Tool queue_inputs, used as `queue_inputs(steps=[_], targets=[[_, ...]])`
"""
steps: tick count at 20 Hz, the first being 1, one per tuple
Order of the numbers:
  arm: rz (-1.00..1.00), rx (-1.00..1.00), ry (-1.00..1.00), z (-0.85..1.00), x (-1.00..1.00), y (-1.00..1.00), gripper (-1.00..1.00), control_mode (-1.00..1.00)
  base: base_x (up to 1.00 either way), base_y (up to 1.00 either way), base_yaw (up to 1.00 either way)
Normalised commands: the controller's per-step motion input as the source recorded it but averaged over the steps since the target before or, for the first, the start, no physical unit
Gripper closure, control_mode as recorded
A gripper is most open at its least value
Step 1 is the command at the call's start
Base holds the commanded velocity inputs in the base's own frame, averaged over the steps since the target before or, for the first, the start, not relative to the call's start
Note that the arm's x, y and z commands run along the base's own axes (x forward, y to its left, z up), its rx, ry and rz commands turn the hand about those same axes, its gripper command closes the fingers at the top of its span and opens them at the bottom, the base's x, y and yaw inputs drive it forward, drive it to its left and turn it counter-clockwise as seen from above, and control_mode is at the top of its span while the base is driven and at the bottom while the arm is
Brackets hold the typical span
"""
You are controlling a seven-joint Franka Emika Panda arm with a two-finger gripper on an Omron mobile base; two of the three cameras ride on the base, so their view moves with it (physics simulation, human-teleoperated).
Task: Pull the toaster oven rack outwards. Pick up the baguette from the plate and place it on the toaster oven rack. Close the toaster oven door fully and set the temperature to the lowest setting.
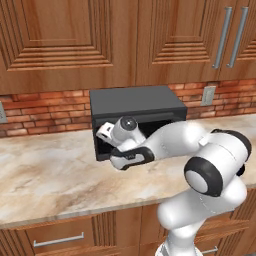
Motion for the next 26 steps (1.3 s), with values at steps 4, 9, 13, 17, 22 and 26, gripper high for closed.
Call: queue_inputs(steps=[4, 9, 13, 17, 22, 26], targets=[[-0.03, 0.24, 0.01, 1.00, 0.47, -0.50, -1.00, -1.00, 0.00, 0.00, 0.00], [-0.05, 0.22, 0.04, 1.00, 0.54, -0.49, -1.00, -1.00, 0.00, 0.00, 0.00], [-0.07, 0.23, 0.03, 1.00, 0.56, -0.51, -1.00, -1.00, 0.00, 0.00, 0.00], [-0.09, 0.18, -0.20, 0.90, 0.21, -0.43, -1.00, -1.00, 0.00, 0.00, 0.00], [-0.07, 0.01, -0.91, 0.17, -0.69, -0.26, -1.00, -1.00, 0.00, 0.00, 0.00], [-0.01, 0.00, -1.00, 0.00, -1.00, -0.09, -1.00, -1.00, 0.00, 0.00, 0.00]])
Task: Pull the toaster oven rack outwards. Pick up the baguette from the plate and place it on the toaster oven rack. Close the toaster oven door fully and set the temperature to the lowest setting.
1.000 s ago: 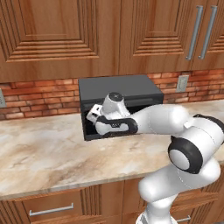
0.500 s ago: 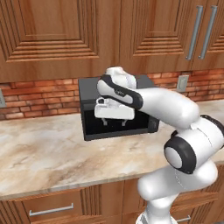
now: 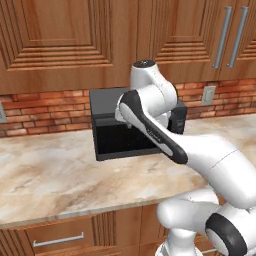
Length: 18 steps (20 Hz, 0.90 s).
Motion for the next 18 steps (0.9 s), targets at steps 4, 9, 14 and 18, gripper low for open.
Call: queue_inputs(steps=[4, 9, 14, 18], targets=[[0.00, 0.01, -1.00, 0.03, -0.99, -0.11, -1.00, -1.00, 0.00, 0.00, 0.00], [0.00, 0.26, -0.65, 0.88, -0.73, -0.44, -1.00, -1.00, 0.00, 0.00, 0.00], [0.00, 0.37, -0.24, 0.76, -0.41, -0.88, -1.00, -1.00, 0.00, 0.00, 0.00], [0.00, 0.26, -0.03, -0.04, -0.22, -0.84, -1.00, -1.00, 0.00, 0.00, 0.00]])
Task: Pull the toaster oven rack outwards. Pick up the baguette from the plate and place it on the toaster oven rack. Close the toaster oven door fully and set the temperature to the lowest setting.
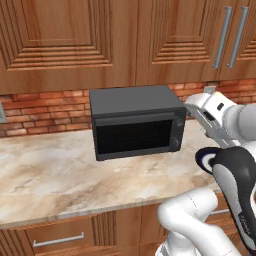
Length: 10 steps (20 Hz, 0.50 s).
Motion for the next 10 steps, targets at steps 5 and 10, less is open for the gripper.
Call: queue_inputs(steps=[5, 10], targets=[[0.00, 0.21, -0.03, -0.38, -0.12, -0.68, -1.00, -1.00, 0.00, 0.00, 0.00], [-0.08, 0.07, -0.16, -0.54, -0.13, -0.27, -1.00, -1.00, 0.00, 0.00, 0.00]])
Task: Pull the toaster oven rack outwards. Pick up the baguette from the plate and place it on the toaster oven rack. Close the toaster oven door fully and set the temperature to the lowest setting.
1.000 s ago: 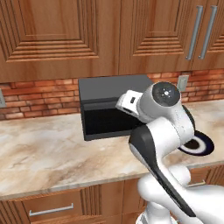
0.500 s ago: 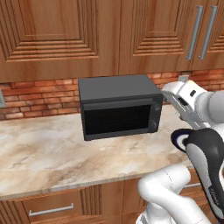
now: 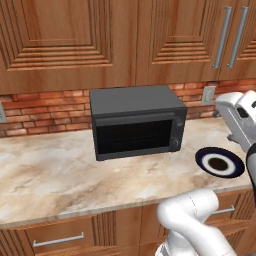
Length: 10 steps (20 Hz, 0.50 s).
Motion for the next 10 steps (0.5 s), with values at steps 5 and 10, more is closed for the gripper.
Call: queue_inputs(steps=[5, 10], targets=[[-0.09, 0.07, -0.25, -0.59, -0.04, -0.24, -1.00, -1.00, 0.00, 0.00, 0.00], [-0.03, 0.11, -0.21, -0.66, 0.00, -0.24, -1.00, -1.00, 0.00, 0.00, 0.00]])
